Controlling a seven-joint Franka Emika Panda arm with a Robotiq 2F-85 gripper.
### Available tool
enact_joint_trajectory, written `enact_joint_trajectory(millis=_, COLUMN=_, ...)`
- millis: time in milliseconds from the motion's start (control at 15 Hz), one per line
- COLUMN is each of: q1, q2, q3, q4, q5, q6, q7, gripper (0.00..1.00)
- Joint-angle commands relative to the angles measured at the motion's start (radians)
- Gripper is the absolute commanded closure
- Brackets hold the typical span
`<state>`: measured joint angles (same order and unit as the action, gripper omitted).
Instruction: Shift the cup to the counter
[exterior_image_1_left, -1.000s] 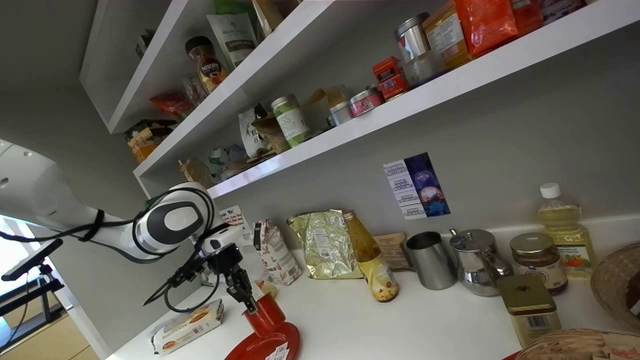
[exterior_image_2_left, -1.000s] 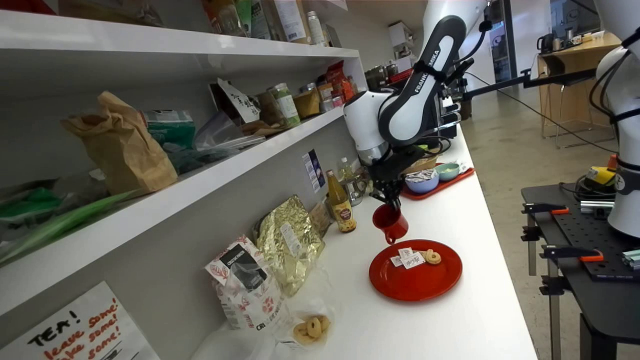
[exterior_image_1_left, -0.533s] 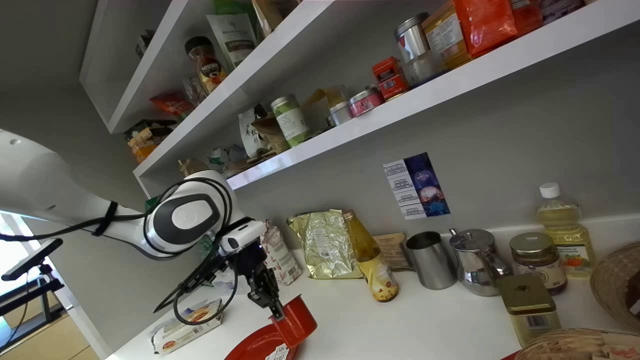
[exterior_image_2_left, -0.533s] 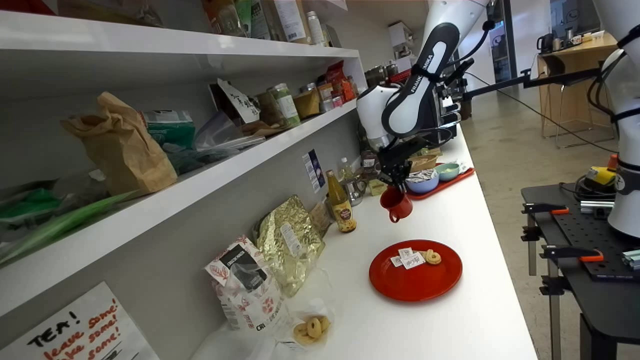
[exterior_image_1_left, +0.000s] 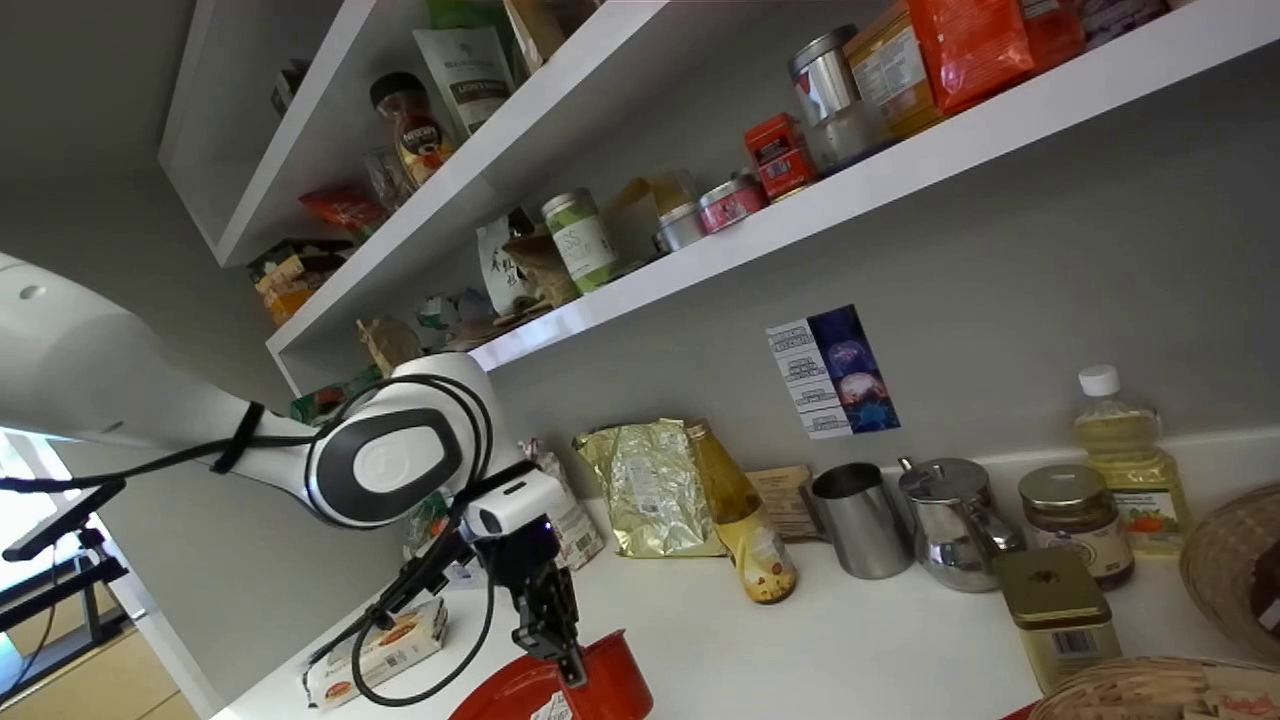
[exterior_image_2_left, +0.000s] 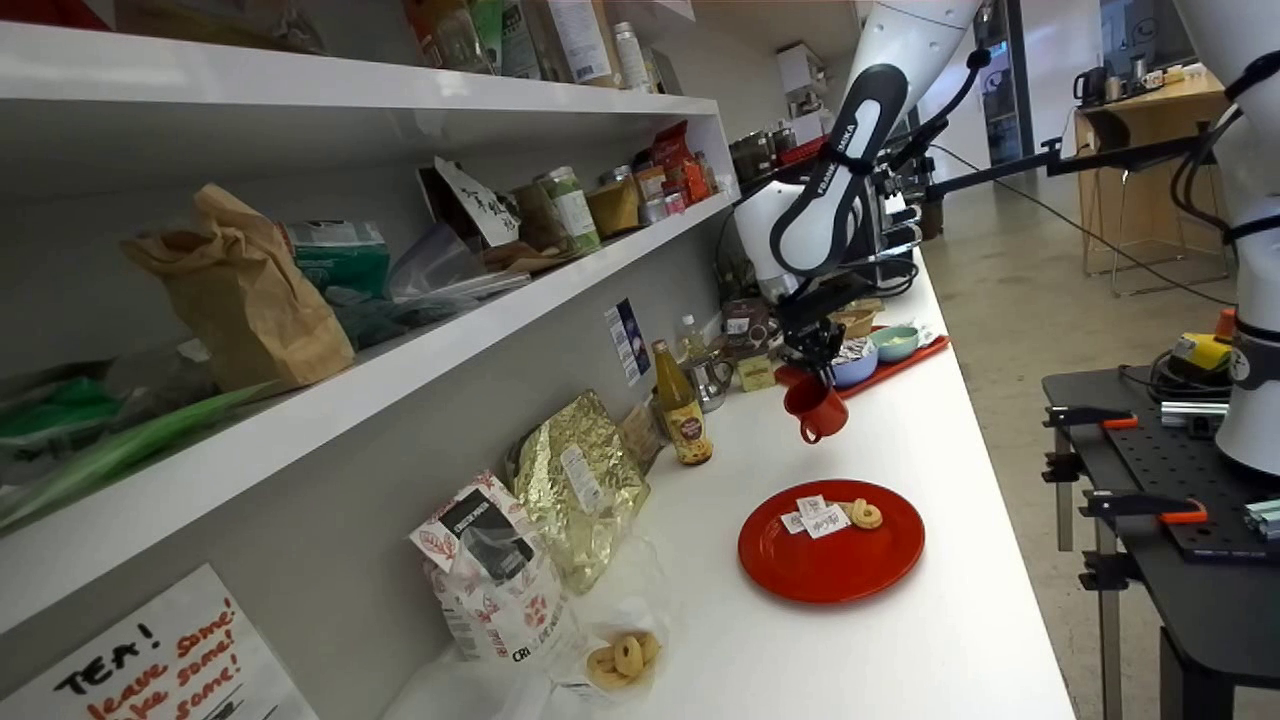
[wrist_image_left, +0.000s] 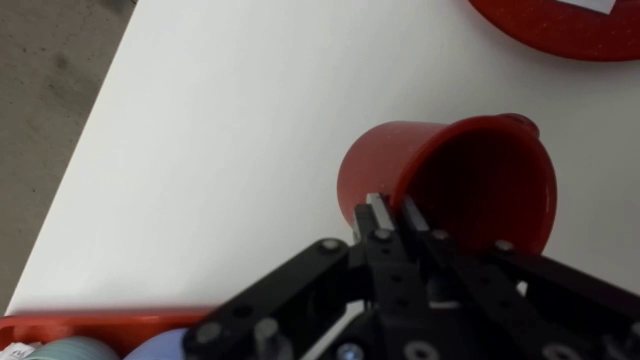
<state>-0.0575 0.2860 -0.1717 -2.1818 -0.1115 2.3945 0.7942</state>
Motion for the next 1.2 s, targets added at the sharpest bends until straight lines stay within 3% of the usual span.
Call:
enact_joint_trajectory(millis=0, q1=-0.008, q2=0.017, q3=0.014, q4=0.001, q5=0.077, q6=0.007, q7=-0.067, gripper=0.98)
enact_joint_trajectory(millis=1133, q1=0.001, q2=0.050, q3=0.017, q4=-0.035, q5=0.148, q6=0.010, q7=-0.091, gripper=0.98)
